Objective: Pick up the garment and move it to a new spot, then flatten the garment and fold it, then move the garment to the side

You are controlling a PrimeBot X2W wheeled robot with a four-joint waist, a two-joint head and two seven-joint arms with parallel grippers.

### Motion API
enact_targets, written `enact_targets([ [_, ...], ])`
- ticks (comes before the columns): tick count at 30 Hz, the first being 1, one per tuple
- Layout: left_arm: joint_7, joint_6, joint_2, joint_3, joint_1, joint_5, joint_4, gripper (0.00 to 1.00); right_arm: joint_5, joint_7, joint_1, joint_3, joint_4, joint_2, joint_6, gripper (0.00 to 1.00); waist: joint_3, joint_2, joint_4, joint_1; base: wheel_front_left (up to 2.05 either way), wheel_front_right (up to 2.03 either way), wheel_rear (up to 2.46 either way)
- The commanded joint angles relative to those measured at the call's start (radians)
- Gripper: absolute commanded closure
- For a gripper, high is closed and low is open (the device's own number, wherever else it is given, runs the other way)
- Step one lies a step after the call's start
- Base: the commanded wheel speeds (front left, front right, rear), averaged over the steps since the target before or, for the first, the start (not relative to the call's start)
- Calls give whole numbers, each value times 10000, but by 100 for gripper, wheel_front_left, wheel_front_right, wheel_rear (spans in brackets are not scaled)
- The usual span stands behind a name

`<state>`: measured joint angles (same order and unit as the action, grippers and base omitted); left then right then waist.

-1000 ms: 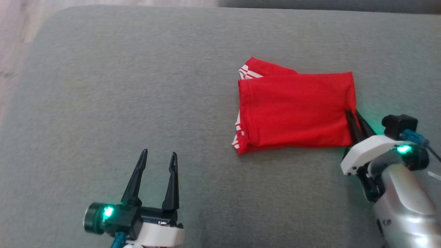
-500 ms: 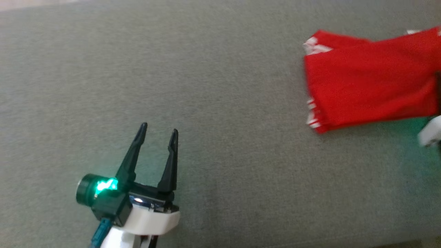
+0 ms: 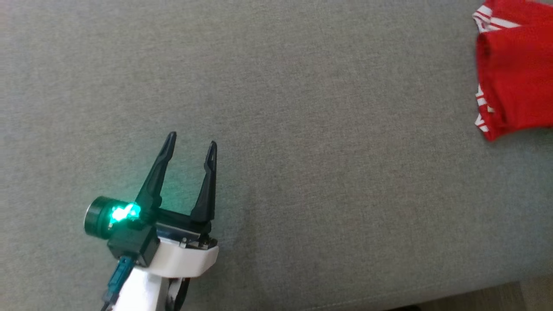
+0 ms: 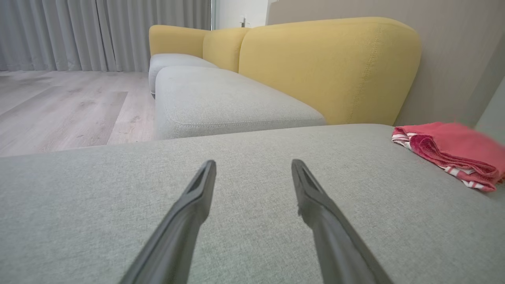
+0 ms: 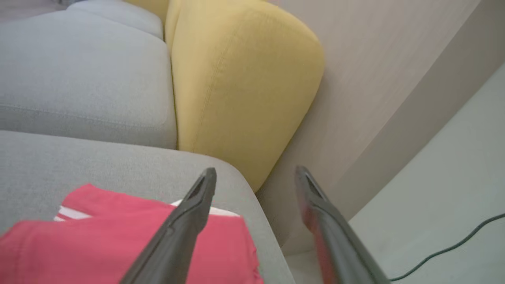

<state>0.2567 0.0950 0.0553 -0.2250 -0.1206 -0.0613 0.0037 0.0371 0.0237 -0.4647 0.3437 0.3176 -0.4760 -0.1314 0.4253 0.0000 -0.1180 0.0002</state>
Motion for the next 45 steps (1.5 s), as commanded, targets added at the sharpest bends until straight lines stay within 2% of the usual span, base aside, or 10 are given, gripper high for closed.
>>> enact_targets([
  [1,51,27,18,325,-88,21,-230,0,-234,140,128,-186,-483,175,7,0,-226,0,143,-2,0,0,0],
  [5,51,4,-11,283,110,-155,133,0,-615,481,781,-1036,-738,1354,7,0,-950,0,499,-2,0,0,0],
  [9,51,-117,-35,280,444,-476,506,0,-552,1078,1468,-2073,-218,2359,7,0,-1802,0,985,-2,0,0,0],
  [16,51,-574,-47,429,1320,-910,746,0,265,2314,2386,-3949,1227,3413,7,0,-3222,0,1764,-2,0,0,0],
  [17,51,-634,-48,434,1431,-953,721,0,420,2355,2531,-4153,1277,3501,7,0,-3416,0,1865,-2,0,0,0],
  [21,51,-862,-49,421,1815,-865,519,0,650,2375,3316,-4532,80,3696,7,0,-3981,0,2165,-2,0,0,0],
  [29,51,-1162,-50,604,2413,-596,156,0,452,2379,5167,-4035,-1913,4087,7,0,-4624,0,2304,-2,0,0,0],
  [35,51,-1152,-50,601,2747,-223,265,0,394,2379,5965,-4243,-2090,4209,7,0,-4866,0,2211,-2,0,0,0],
  [45,51,-1255,-50,696,2853,-237,479,0,515,2380,6000,-4380,-2119,4253,7,0,-4913,0,2103,-2,0,0,0],
])
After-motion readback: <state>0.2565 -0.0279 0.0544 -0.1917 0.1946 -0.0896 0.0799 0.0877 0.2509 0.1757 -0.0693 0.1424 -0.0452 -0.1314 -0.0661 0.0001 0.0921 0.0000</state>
